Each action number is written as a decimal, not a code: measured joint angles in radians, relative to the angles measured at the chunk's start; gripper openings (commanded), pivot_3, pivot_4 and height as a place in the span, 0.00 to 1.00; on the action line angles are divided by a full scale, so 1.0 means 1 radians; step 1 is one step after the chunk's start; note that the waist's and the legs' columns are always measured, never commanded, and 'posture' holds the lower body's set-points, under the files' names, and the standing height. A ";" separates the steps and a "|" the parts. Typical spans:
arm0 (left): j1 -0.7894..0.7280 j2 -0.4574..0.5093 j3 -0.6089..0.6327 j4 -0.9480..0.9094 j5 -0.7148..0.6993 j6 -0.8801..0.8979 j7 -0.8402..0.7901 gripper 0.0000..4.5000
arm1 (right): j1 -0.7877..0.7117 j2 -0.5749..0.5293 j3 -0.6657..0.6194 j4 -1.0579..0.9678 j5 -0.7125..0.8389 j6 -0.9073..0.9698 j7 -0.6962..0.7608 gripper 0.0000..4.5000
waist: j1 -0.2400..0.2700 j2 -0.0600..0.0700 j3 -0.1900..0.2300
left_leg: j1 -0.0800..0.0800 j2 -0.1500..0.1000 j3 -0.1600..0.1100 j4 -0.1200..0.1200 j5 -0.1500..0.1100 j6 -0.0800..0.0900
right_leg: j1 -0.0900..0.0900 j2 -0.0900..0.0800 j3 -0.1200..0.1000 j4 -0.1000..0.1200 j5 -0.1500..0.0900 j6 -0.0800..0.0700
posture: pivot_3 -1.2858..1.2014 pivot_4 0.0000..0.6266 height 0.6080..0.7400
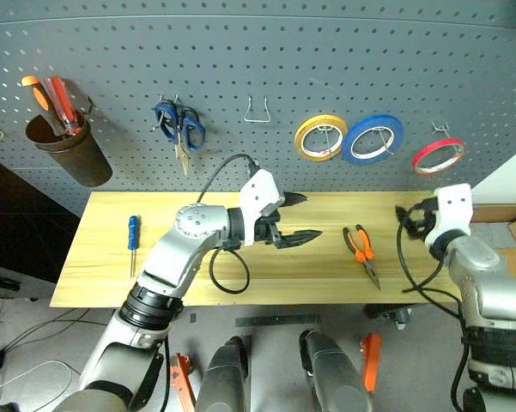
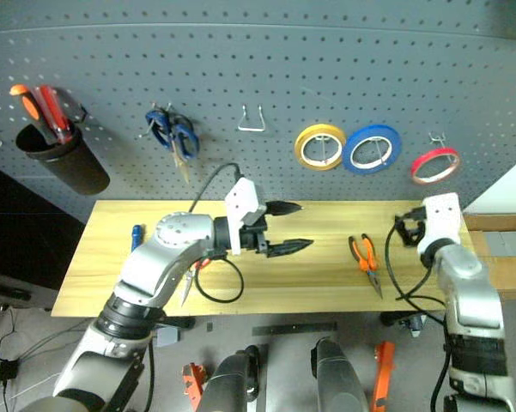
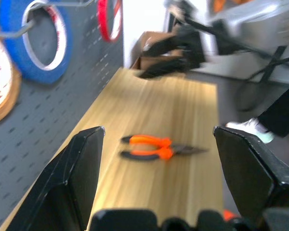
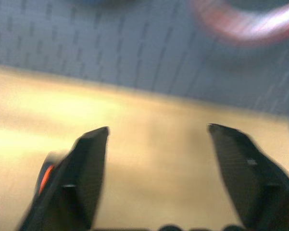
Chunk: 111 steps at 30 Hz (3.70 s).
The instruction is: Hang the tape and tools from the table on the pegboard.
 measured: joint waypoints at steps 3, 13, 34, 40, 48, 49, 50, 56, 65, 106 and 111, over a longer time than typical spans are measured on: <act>0.024 0.069 0.009 0.057 0.019 -0.048 -0.053 0.87 | 0.010 0.042 0.056 -0.023 -0.009 0.103 -0.037 0.99 | -0.008 0.000 0.000 | 0.000 0.000 0.000 0.000 0.000 0.000 | 0.000 0.000 0.000 0.000 -0.002 0.003 | 0.45 0.50 1.00; 0.017 0.121 0.008 0.180 0.118 -0.198 -0.072 0.87 | -0.118 0.119 0.152 0.198 -0.044 0.208 -0.095 0.99 | -0.005 0.000 0.000 | -0.004 -0.001 -0.001 0.001 0.000 0.000 | -0.002 -0.001 -0.002 -0.001 0.001 -0.001 | 0.46 0.47 1.00; 0.053 0.111 0.018 0.172 0.132 -0.210 -0.036 0.87 | -0.288 0.098 0.207 0.572 -0.068 0.080 -0.004 0.65 | 0.002 -0.002 -0.002 | -0.004 -0.001 -0.001 0.009 0.000 0.000 | -0.001 -0.001 -0.002 0.006 0.002 -0.002 | 0.47 0.43 1.00; 0.088 0.088 0.097 0.138 0.092 -0.194 0.012 0.87 | -0.239 0.093 0.230 0.499 -0.088 0.071 0.005 0.60 | 0.006 -0.003 -0.002 | -0.003 -0.001 -0.002 0.010 0.000 0.000 | -0.002 -0.001 -0.002 0.009 0.002 -0.002 | 0.47 0.44 1.00; 0.220 0.099 0.246 0.051 0.025 -0.155 0.075 0.87 | -0.135 0.134 0.238 -0.058 -0.045 0.272 -0.014 0.60 | 0.002 -0.003 -0.002 | -0.005 0.001 -0.002 0.010 0.000 0.000 | -0.007 -0.001 -0.001 0.014 0.001 -0.002 | 0.47 0.44 1.00; 0.236 0.109 0.263 0.041 0.011 -0.155 0.072 0.87 | -0.139 0.148 0.245 -0.138 -0.038 0.300 -0.015 0.60 | 0.002 -0.003 -0.002 | -0.005 0.001 -0.003 0.010 0.000 0.000 | -0.007 0.000 -0.002 0.014 0.001 -0.002 | 0.47 0.44 1.00; 0.258 0.126 0.289 0.026 -0.008 -0.155 0.059 0.87 | -0.151 0.171 0.256 -0.223 -0.024 0.344 -0.020 0.60 | 0.003 -0.003 -0.002 | -0.005 0.001 -0.003 0.010 0.000 0.000 | -0.007 0.000 -0.002 0.014 0.001 -0.002 | 0.48 0.43 1.00; 0.306 0.161 0.418 0.004 -0.109 -0.155 0.031 0.87 | -0.273 0.303 0.288 -0.408 0.040 0.487 -0.055 0.60 | 0.011 -0.004 -0.003 | -0.005 0.001 -0.003 0.011 0.000 0.000 | -0.007 -0.003 -0.002 0.014 0.001 -0.002 | 0.49 0.41 1.00; 0.323 0.174 0.518 0.001 -0.139 -0.160 0.080 0.87 | -0.498 0.328 0.264 -0.260 0.071 0.420 -0.049 0.60 | 0.018 -0.011 -0.008 | -0.007 0.001 -0.003 0.010 0.000 0.000 | -0.008 -0.004 -0.004 0.013 0.002 -0.002 | 0.51 0.34 1.00; 0.194 0.178 0.469 0.000 -0.114 -0.165 0.192 0.87 | -0.873 0.431 0.261 0.539 -0.088 -0.491 -0.142 0.60 | 0.066 -0.022 -0.040 | -0.013 -0.001 0.000 0.010 0.001 -0.002 | -0.018 -0.003 -0.004 0.016 0.003 -0.005 | 0.53 0.28 1.00; 0.168 0.154 0.438 0.030 -0.088 -0.195 0.205 0.87 | -0.857 0.432 0.274 0.566 -0.126 -0.582 -0.145 0.60 | 0.065 -0.022 -0.040 | -0.013 0.000 0.000 0.010 0.001 -0.002 | -0.018 -0.003 -0.003 0.016 0.003 -0.005 | 0.53 0.29 1.00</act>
